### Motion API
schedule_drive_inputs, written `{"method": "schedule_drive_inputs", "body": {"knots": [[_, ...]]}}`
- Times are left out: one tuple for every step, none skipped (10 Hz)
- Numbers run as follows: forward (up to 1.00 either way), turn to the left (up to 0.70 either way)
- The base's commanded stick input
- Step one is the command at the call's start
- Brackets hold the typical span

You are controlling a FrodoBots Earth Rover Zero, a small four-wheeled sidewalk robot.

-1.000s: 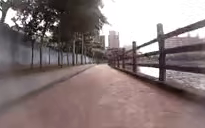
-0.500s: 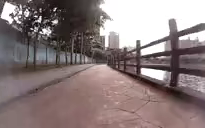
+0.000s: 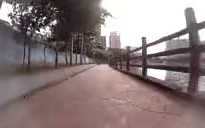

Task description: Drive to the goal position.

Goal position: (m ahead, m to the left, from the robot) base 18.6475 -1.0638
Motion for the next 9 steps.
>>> {"method": "schedule_drive_inputs", "body": {"knots": [[1.00, 0.00], [1.00, 0.00], [1.00, 0.00], [1.00, 0.00], [1.00, 0.00], [1.00, 0.00], [1.00, 0.00], [1.00, 0.00], [1.00, 0.00]]}}
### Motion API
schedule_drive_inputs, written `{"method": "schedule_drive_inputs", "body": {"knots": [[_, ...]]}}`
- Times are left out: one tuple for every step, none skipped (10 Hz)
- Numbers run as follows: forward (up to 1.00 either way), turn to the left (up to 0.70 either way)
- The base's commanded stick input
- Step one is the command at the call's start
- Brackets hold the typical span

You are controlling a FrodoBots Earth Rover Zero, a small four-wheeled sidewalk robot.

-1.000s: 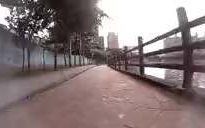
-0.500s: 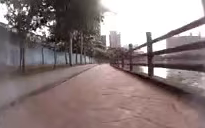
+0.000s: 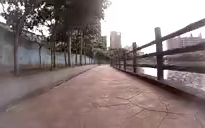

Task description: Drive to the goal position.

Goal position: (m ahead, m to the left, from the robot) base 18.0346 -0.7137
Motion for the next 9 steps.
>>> {"method": "schedule_drive_inputs", "body": {"knots": [[1.00, 0.00], [1.00, 0.00], [1.00, 0.00], [1.00, 0.00], [1.00, 0.00], [1.00, 0.00], [1.00, 0.00], [1.00, 0.00], [1.00, 0.00]]}}
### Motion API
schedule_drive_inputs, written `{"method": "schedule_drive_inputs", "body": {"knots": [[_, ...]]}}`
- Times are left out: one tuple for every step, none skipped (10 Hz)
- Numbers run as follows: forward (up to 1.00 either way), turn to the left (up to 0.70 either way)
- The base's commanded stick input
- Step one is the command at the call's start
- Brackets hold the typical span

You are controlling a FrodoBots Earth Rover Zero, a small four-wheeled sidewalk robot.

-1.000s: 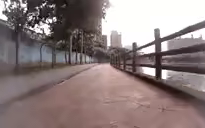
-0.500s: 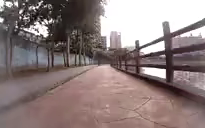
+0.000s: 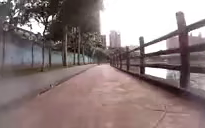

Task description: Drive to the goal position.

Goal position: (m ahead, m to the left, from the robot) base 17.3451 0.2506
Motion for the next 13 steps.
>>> {"method": "schedule_drive_inputs", "body": {"knots": [[1.00, 0.00], [1.00, 0.00], [1.00, 0.00], [1.00, 0.00], [1.00, 0.00], [1.00, 0.00], [1.00, 0.00], [1.00, 0.00], [1.00, 0.00], [1.00, 0.00], [1.00, 0.00], [1.00, -0.16], [1.00, -0.40]]}}
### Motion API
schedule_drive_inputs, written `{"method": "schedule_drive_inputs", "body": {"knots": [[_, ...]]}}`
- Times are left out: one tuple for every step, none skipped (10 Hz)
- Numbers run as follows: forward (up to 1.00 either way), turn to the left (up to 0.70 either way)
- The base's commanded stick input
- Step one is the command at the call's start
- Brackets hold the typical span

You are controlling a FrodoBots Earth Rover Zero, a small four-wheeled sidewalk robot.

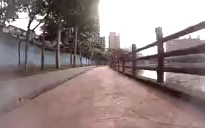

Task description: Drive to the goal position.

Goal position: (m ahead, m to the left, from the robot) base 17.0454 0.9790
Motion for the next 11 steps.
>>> {"method": "schedule_drive_inputs", "body": {"knots": [[1.00, -0.19], [1.00, 0.00], [1.00, 0.00], [1.00, 0.00], [1.00, 0.00], [1.00, 0.00], [1.00, 0.00], [1.00, 0.00], [1.00, 0.00], [1.00, 0.00], [1.00, 0.00]]}}
